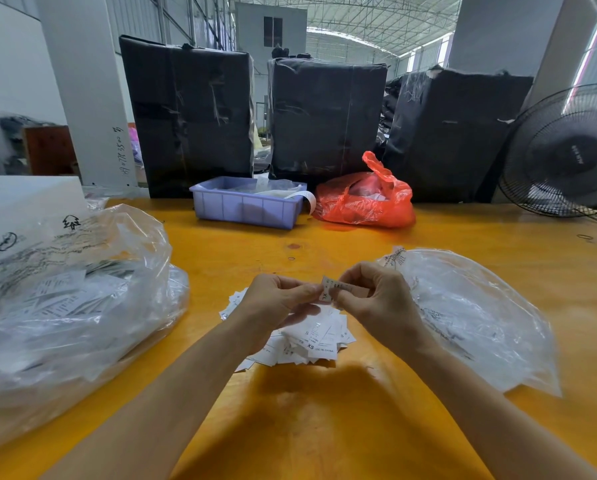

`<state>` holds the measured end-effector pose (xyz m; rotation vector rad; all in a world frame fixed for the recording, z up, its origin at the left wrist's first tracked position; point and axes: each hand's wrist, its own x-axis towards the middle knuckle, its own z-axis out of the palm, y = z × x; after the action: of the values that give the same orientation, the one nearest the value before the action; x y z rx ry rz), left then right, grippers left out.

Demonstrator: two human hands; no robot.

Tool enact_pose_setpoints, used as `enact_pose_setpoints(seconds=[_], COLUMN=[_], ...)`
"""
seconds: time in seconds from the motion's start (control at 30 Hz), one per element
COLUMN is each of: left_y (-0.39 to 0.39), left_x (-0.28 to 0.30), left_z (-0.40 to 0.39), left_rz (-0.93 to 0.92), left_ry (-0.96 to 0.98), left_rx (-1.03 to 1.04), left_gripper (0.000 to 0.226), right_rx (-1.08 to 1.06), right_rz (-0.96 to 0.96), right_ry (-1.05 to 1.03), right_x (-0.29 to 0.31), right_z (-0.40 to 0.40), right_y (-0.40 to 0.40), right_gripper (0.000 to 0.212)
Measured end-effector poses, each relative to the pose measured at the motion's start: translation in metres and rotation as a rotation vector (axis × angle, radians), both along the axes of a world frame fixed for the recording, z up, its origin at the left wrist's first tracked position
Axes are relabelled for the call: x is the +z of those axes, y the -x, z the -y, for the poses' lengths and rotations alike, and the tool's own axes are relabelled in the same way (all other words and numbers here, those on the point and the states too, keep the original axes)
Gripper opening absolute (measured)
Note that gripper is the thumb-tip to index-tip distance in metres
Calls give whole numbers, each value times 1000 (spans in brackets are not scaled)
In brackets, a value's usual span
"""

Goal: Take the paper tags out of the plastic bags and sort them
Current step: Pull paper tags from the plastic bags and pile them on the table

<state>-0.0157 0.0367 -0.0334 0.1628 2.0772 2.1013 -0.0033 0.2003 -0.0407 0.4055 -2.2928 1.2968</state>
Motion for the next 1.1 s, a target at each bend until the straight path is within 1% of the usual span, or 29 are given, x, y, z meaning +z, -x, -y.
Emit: enact_pose_setpoints(seconds=[0.13,0.23,0.3,0.37,0.5,0.6,0.67,0.77,0.83,0.9,1.0,1.1], left_y=[1,0,0,2,2,-1,-1,-1,-2,-3,-3,-3], left_x=[-1,-1,-2,-2,-3,-5,-5,-4,-3,-5,-8,-7], left_z=[1,1,0,0,-1,-6,-9,-10,-11,-13,-15,-15], left_rz=[-29,-46,-41,-26,-6,0,15,72,108,128,166,211], left_ry=[29,26,26,16,-12,-11,-46,-158,-204,-192,-210,-306], left_rx=[20,3,6,24,22,10,42,99,119,141,195,202], left_gripper=[14,10,10,11,14,16,15,14,14,15,13,17], right_rx=[108,170,157,148,159,125,92,58,35,40,123,170], right_rz=[155,226,227,223,206,167,142,111,74,41,120,231], right_ry=[85,158,209,248,217,273,335,428,384,290,219,258], right_x=[1,2,3,3,1,0,0,2,2,0,1,1], right_z=[-2,-2,-2,-1,-2,-1,0,2,4,8,12,12], right_y=[0,-1,0,1,1,2,2,1,-1,-4,-9,-9], right_gripper=[14,19,19,12,19,20,16,12,11,11,4,29])
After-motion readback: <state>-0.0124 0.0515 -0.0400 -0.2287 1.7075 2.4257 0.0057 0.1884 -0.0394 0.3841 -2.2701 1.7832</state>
